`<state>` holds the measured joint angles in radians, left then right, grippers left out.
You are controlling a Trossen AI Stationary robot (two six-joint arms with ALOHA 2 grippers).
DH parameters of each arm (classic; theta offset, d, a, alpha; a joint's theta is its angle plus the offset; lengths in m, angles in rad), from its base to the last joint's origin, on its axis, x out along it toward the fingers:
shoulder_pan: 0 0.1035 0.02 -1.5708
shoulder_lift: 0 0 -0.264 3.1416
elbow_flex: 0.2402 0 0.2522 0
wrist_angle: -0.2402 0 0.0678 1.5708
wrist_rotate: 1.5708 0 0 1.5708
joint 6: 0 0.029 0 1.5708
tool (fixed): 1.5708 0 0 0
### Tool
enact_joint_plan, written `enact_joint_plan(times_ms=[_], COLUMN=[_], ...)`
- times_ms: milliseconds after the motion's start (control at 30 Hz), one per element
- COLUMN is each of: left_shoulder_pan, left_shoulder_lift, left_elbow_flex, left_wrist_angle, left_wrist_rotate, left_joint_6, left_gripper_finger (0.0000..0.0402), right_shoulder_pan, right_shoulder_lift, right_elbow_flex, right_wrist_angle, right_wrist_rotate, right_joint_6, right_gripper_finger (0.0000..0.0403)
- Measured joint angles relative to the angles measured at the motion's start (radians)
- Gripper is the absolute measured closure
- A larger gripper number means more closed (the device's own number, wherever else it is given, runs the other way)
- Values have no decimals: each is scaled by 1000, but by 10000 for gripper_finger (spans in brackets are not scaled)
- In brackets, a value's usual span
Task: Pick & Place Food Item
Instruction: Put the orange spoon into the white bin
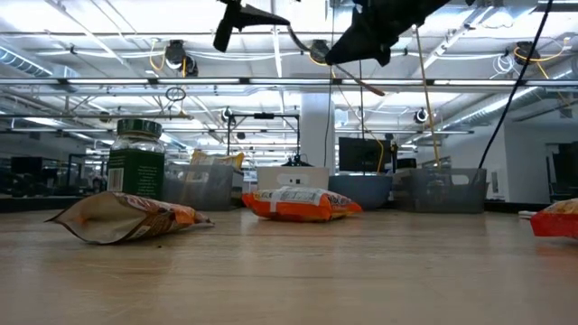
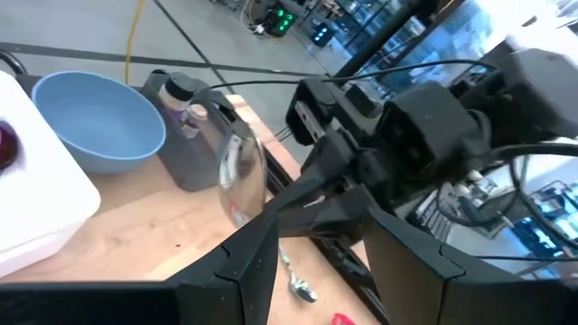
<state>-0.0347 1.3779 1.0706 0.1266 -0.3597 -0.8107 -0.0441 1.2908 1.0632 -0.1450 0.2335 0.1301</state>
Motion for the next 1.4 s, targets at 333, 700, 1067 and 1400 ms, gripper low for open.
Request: enact_joint_plan(times_ms=[333,700,1067,1400], left_shoulder_pan=[30,35,20,20], left_shoulder_lift=[11,12,12,9], left_elbow_flex=[0,0,0,0], left_wrist_angle=[-41,-88,-175,-227], left_wrist_rotate=[-5,47,89,12], left_joint_6=[4,-3,-3,145], left_gripper_finger=[231,231,231,231], right_shoulder_pan=[5,-16,-61,-52], right_shoulder_lift=[38,38,38,37], right_elbow_flex=[38,39,39,39], right_wrist_angle=[5,6,25,82], right_wrist_rotate=[5,0,0,-78], right_joint_6=[-35,-37,9,65], right_gripper_finger=[401,401,401,402])
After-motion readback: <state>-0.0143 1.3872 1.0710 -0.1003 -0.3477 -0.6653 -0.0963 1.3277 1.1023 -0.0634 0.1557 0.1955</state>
